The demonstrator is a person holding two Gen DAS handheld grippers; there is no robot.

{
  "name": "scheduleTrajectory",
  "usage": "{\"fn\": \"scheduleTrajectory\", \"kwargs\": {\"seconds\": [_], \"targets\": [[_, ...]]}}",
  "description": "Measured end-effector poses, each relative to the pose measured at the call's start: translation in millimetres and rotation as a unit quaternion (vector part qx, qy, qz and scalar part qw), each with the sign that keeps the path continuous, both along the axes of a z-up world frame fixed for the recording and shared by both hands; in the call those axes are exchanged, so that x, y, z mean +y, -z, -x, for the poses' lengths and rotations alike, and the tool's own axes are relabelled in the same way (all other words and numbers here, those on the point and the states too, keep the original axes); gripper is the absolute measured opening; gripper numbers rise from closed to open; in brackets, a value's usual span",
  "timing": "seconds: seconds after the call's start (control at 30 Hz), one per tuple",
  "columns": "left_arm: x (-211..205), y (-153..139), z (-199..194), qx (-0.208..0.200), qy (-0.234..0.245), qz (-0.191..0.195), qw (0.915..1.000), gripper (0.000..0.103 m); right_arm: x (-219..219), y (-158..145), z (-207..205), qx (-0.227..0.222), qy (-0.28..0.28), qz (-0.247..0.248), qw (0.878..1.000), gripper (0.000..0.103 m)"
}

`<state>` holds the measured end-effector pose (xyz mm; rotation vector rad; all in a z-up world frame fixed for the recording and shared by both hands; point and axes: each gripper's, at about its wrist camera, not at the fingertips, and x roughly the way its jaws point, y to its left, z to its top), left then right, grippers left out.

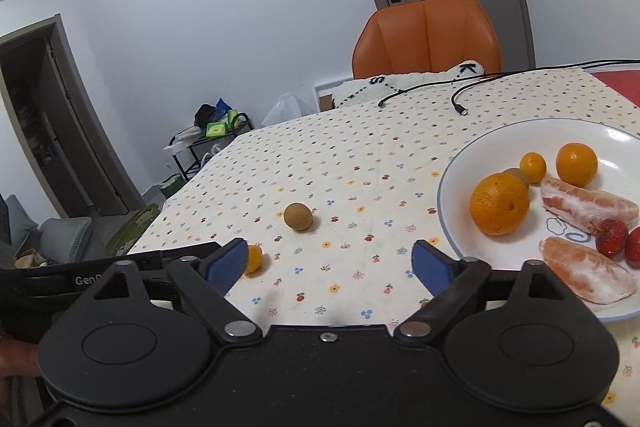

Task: Organize fruits
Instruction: 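Move both open tools back toward the small orange and the last kiwi, then grasp the small orange with the left tool while the right tool grasps the brown kiwi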

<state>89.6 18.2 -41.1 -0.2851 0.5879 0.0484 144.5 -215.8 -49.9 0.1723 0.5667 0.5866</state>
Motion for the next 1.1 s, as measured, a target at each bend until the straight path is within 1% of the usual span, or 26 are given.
{"fn": "scheduleTrajectory", "kwargs": {"seconds": [0.13, 0.27, 0.43, 0.53, 0.6, 0.63, 0.67, 0.7, 0.73, 0.8, 0.87, 1.0, 1.1], "targets": [[-4, 2, -5, -0.004, 0.002, 0.0, 1.0, 0.078, 1, -1, 0, -0.003, -0.007, 0.0, 1.0, 0.091], [-8, 3, -11, -0.007, 0.015, 0.005, 0.9999, 0.075, -2, -2, -2, -0.002, -0.006, -0.003, 1.0, 0.091], [-15, 8, -19, -0.007, 0.028, 0.01, 0.9995, 0.066, -4, -4, -4, 0.0, -0.004, -0.004, 1.0, 0.091], [-17, 12, -25, -0.004, 0.03, 0.01, 0.9995, 0.058, -4, -4, -3, -0.001, -0.004, -0.002, 1.0, 0.091], [-17, 16, -28, 0.003, 0.032, 0.014, 0.9994, 0.046, -3, -3, -4, 0.001, -0.005, 0.001, 1.0, 0.09], [-17, 18, -30, 0.007, 0.034, 0.016, 0.9993, 0.043, -3, -3, -4, 0.002, -0.005, 0.003, 1.0, 0.09], [-16, 20, -31, 0.01, 0.036, 0.017, 0.9992, 0.036, -2, -3, -5, 0.003, -0.005, 0.004, 1.0, 0.09], [-15, 21, -32, 0.012, 0.036, 0.019, 0.9991, 0.026, -1, -3, -5, 0.003, -0.005, 0.005, 1.0, 0.09], [-14, 22, -31, 0.012, 0.032, 0.02, 0.9992, 0.021, 0, -3, -6, 0.003, -0.005, 0.006, 1.0, 0.09], [-10, 21, -30, 0.009, 0.028, 0.025, 0.9992, 0.021, 2, -2, -7, 0.003, -0.006, 0.008, 1.0, 0.09], [-7, 19, -27, 0.002, 0.026, 0.021, 0.9995, 0.021, 4, -1, -8, 0.005, -0.008, 0.008, 1.0, 0.09], [-1, 15, -24, -0.008, 0.022, 0.023, 0.9995, 0.021, 11, 1, -10, 0.008, -0.013, 0.011, 1.0, 0.089], [4, 12, -21, -0.012, 0.018, 0.024, 0.9995, 0.021, 16, 1, -12, 0.008, -0.009, 0.012, 1.0, 0.087]]}}
